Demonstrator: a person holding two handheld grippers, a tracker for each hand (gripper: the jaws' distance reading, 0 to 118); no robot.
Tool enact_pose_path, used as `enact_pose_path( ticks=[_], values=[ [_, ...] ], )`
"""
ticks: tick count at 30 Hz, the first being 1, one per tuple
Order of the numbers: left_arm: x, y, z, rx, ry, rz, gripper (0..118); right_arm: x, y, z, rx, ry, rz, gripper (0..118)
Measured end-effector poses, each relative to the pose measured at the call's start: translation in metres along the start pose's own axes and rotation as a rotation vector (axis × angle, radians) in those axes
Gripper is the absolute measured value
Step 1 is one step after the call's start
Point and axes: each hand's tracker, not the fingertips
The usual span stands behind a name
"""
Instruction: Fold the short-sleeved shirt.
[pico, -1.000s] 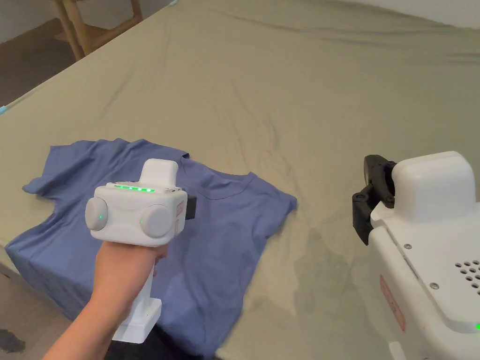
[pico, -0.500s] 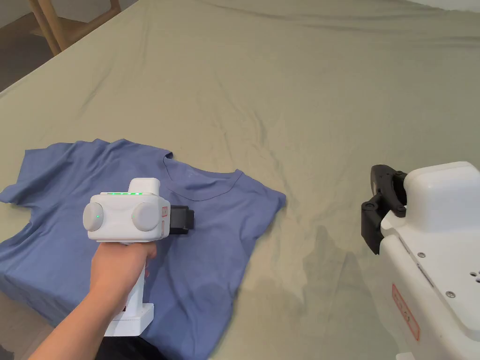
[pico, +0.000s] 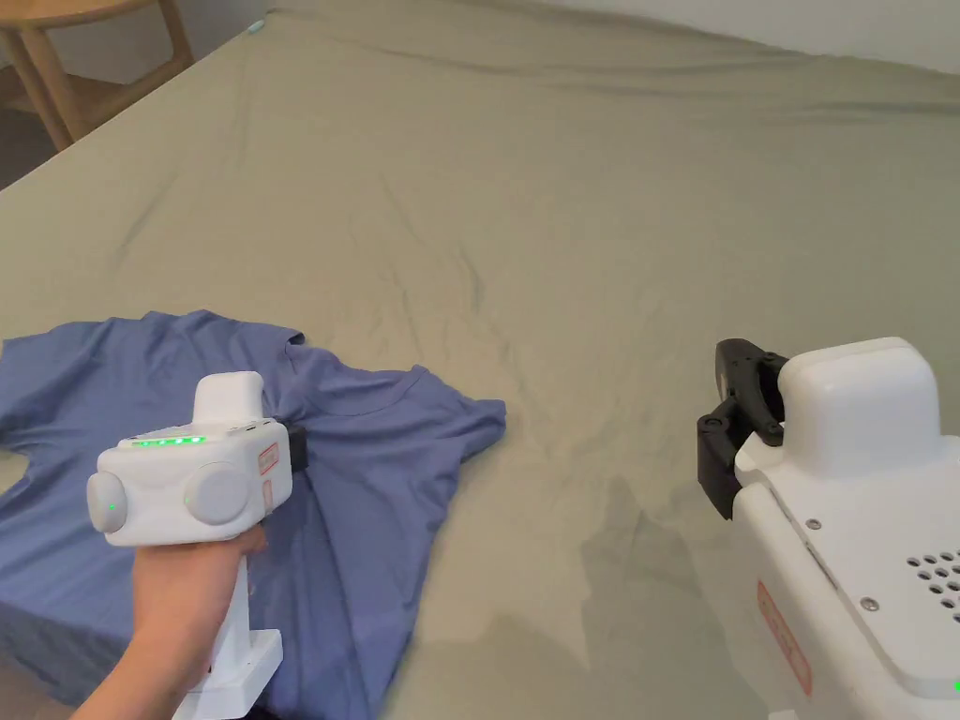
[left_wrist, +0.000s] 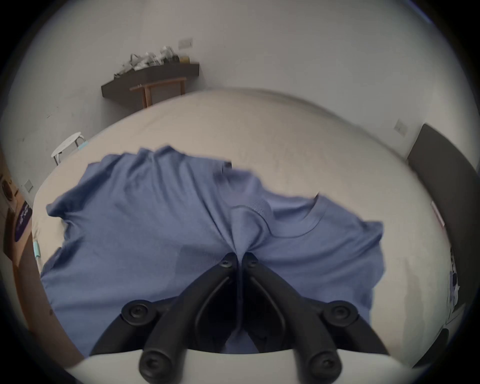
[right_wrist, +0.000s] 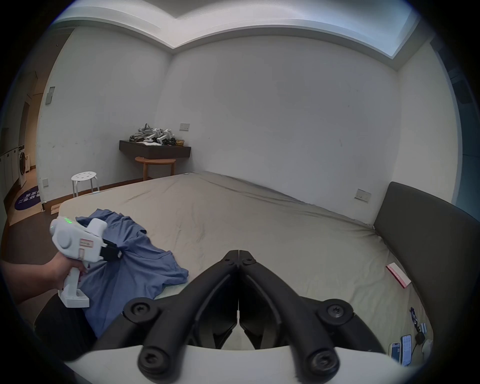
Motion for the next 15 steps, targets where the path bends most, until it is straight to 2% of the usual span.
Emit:
enact_pose_path(
  ticks=[3,10,15],
  values=[
    [0.001,0.010,0.034,0.132,-0.041,0.015,0,0.008,0.004,0.007,0.014,-0.018,-0.023,1],
    [0.011,0.046,0.133,0.358,-0.038,0.119,0,0.020,0.014,0.032,0.069,-0.055,-0.039,1],
    [0.028,0.079,0.211,0.586,-0.069,0.065,0,0.027,0.022,0.048,0.106,-0.072,-0.050,1]
  ],
)
